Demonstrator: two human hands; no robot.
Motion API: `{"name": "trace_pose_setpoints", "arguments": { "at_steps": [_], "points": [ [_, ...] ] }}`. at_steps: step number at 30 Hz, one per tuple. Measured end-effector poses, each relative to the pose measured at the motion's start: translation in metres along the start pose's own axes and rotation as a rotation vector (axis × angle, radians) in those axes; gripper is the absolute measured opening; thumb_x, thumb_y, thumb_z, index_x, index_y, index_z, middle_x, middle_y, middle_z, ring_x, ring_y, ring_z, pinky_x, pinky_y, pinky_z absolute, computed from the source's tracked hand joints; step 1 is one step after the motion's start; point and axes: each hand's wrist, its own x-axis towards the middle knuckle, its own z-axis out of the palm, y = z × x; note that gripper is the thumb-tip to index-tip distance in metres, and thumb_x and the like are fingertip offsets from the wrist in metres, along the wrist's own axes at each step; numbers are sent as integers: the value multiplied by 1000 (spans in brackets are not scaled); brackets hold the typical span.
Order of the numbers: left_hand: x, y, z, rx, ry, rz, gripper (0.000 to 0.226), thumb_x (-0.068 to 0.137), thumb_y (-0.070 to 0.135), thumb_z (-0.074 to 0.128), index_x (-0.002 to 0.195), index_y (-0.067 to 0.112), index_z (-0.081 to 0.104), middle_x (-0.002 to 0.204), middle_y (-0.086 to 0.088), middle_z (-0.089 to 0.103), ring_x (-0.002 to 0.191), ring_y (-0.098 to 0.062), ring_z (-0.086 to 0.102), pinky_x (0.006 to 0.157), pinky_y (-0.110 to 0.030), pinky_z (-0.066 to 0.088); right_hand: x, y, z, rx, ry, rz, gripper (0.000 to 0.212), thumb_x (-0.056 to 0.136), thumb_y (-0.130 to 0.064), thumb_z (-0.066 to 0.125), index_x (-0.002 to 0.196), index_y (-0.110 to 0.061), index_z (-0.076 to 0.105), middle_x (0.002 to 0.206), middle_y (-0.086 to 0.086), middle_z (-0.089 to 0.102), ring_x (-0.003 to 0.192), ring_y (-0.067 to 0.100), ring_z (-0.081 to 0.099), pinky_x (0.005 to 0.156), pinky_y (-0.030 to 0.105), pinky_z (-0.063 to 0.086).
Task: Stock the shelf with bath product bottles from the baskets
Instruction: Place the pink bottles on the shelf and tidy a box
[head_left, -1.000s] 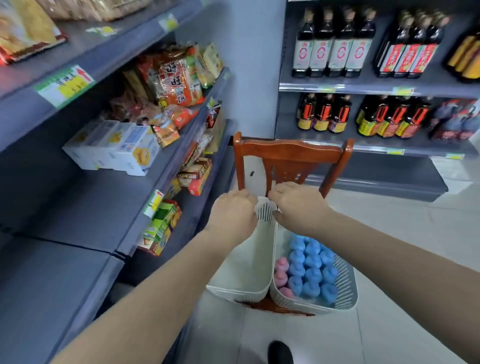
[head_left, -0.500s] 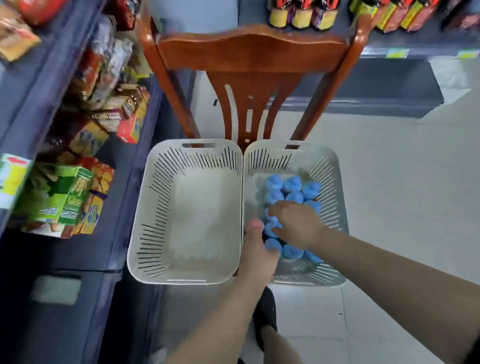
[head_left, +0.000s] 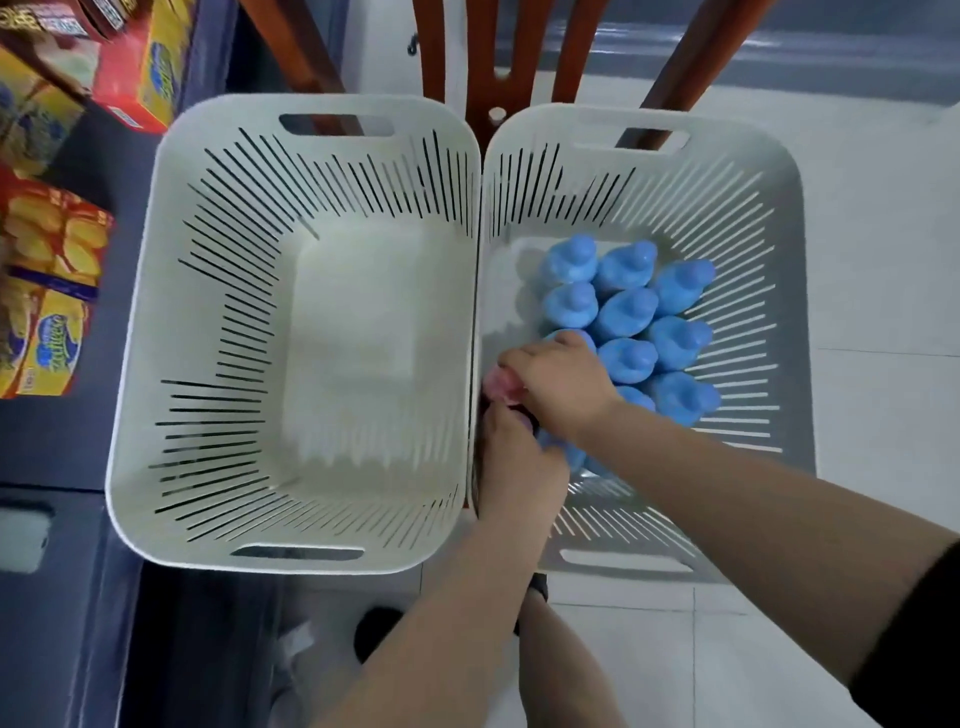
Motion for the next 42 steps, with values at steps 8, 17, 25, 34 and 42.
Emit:
{"name": "trace_pose_setpoints", "arguments": {
  "at_steps": [8, 17, 25, 34, 42],
  "points": [
    [-15, 22, -15, -73, 80, 174, 53, 68, 16, 43, 116, 39, 46, 102, 10, 59, 94, -21, 62, 80, -43, 53, -19, 15, -40, 197, 145, -20, 22, 86, -31, 50, 95, -15, 62, 82, 1, 66, 81, 28, 57, 85, 35, 36],
    [-72, 90, -69, -139, 162, 441, 44, 79, -3, 59, 118, 16, 53, 111, 4, 50, 96, -8, 50, 74, -8, 35, -62, 2, -168, 474, 353, -35, 34, 89, -16, 60, 122, -5, 56, 114, 9, 62, 102, 24, 58, 88, 31, 42],
    [-151, 145, -171, -217, 127, 659, 41, 76, -1, 69, 107, 22, 54, 96, 14, 59, 83, -2, 57, 74, -13, 48, -95, -71, -297, 563, 473, -165, 26, 94, -15, 52, 119, -7, 55, 107, 0, 58, 92, 10, 50, 75, 14, 38],
    [-274, 161, -314, -160, 363, 830, 34, 77, 4, 73, 103, 17, 56, 85, 5, 59, 71, -10, 56, 65, -10, 46, -115, -210, -418, 803, 496, -446, 25, 91, -11, 58, 116, -11, 58, 100, -9, 59, 85, -9, 54, 79, 7, 40],
    [-391, 139, -426, -153, 638, 884, 33, 76, 7, 76, 95, 26, 56, 88, 7, 61, 72, -9, 58, 67, -18, 48, -128, -349, -492, 906, 435, -798, 29, 89, -9, 60, 104, -33, 55, 101, -19, 62, 91, -13, 58, 84, 10, 45]
  ]
}}
